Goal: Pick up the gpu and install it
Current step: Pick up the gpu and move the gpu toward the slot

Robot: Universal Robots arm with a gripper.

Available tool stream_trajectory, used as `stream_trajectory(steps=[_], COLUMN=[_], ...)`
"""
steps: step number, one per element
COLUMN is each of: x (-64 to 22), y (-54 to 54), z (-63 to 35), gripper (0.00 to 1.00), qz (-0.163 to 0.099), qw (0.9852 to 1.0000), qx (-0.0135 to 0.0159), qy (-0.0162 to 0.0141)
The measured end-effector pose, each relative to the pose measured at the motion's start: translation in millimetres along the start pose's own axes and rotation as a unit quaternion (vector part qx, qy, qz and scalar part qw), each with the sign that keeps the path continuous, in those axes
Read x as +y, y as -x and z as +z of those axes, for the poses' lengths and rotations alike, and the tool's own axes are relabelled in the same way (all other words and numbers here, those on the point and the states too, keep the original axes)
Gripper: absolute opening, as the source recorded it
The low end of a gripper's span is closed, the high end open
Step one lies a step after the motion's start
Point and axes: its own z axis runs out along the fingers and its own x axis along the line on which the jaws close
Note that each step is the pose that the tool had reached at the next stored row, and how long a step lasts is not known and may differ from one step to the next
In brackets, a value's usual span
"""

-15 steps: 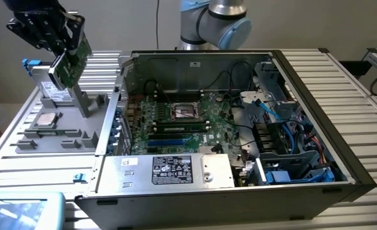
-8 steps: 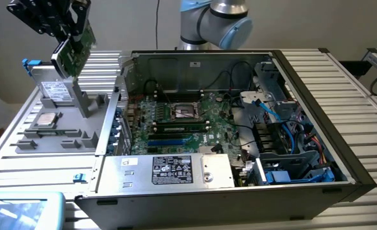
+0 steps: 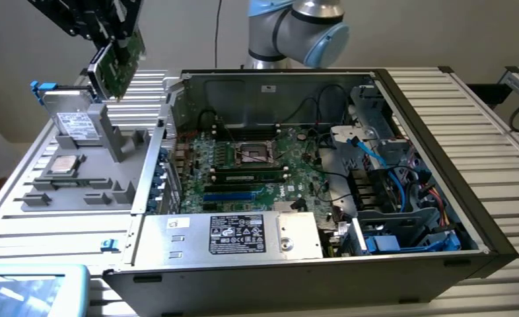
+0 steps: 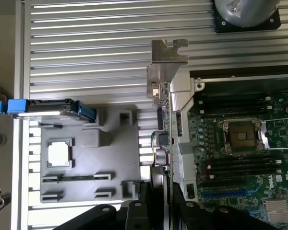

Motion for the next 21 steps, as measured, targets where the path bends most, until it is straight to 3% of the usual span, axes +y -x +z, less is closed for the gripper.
stream_trajectory(steps=[6, 12, 17, 21], x=[1.8, 2.7, 2.1, 0.9], y=[24.0, 43.0, 59.2, 77.0], z=[0.7, 0.5, 0.7, 0.8], gripper=[0.29, 0.29, 0.29, 0.29], qz=[0.000, 0.002, 0.003, 0.004], qw=[1.0000, 0.9999, 0.9996, 0.9995], qx=[0.0030, 0.0144, 0.0268, 0.0297], qy=[-0.0001, -0.0012, -0.0023, -0.0026])
